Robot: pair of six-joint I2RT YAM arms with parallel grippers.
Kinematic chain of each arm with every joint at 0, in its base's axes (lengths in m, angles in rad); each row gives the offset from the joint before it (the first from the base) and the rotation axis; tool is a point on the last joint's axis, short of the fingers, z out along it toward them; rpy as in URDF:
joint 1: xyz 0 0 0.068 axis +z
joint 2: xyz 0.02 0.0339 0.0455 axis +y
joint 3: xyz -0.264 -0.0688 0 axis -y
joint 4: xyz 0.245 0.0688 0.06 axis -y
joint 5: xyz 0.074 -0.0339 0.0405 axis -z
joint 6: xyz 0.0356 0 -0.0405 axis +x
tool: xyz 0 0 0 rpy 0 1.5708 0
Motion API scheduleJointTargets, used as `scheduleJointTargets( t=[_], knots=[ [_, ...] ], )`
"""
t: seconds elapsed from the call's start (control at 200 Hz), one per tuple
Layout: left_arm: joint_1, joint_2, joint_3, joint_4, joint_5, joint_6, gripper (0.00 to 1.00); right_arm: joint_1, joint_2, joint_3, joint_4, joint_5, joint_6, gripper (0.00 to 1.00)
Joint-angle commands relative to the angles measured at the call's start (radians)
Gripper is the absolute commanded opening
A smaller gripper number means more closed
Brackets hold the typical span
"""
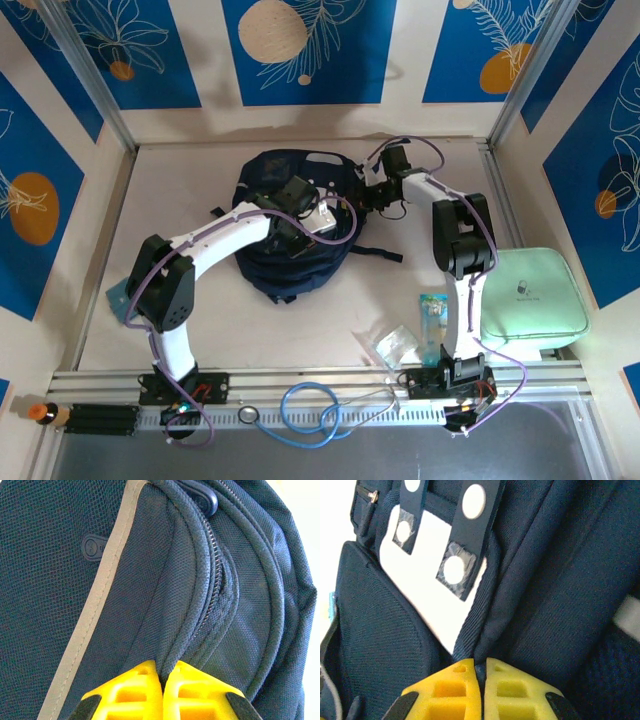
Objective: Pack the student bag
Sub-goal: Unzip the student bag at the top-center of the table.
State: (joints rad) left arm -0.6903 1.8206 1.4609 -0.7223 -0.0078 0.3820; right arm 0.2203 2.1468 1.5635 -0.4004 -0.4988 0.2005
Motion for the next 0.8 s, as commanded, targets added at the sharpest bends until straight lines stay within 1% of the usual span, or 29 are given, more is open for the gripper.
scheduleJointTargets(
  t=[0.0,0.175,0.5,0.59,0.685,0.795],
  knots=[
    [0.003,-0.014,0.033,0.037,0.003,-0.05,0.0,0.006,-0.102,-0.068,-0.011,-0.052,0.016,0.01],
    [0.018,-0.016,0.039,0.056,0.009,-0.086,0.0,0.007,-0.219,-0.191,0.087,-0.05,0.066,0.0],
    [0.043,0.0,0.057,0.128,0.069,-0.236,0.0,0.035,-0.407,-0.409,0.295,-0.069,0.178,0.0],
    [0.045,0.014,0.074,0.137,0.08,-0.272,0.0,0.053,-0.449,-0.458,0.342,-0.067,0.207,0.0],
    [0.046,0.028,0.096,0.143,0.105,-0.301,0.0,0.079,-0.493,-0.532,0.438,-0.073,0.26,0.0],
    [0.051,0.045,0.118,0.155,0.126,-0.321,0.0,0.128,-0.546,-0.616,0.515,-0.035,0.297,0.0]
  ],
)
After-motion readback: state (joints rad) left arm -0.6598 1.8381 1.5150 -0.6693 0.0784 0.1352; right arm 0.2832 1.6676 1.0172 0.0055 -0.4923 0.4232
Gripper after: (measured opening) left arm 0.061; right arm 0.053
